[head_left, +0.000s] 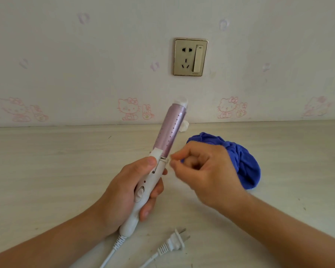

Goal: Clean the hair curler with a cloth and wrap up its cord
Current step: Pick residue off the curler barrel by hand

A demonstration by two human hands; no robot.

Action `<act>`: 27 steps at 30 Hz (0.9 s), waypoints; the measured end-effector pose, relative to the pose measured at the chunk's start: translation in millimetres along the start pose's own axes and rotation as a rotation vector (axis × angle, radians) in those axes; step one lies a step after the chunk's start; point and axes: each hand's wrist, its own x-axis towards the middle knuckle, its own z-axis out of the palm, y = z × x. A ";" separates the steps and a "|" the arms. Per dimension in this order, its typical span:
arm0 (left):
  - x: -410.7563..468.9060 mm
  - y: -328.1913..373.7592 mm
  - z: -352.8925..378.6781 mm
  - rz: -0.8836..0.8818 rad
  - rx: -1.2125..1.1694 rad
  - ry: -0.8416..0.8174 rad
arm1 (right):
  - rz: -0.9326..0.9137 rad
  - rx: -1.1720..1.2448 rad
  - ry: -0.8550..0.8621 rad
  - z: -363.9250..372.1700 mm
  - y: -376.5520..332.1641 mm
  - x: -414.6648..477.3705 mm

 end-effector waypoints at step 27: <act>4.0 0.8 -3.4 -0.043 -0.195 0.049 | 0.019 -0.062 0.062 -2.1 -8.6 2.9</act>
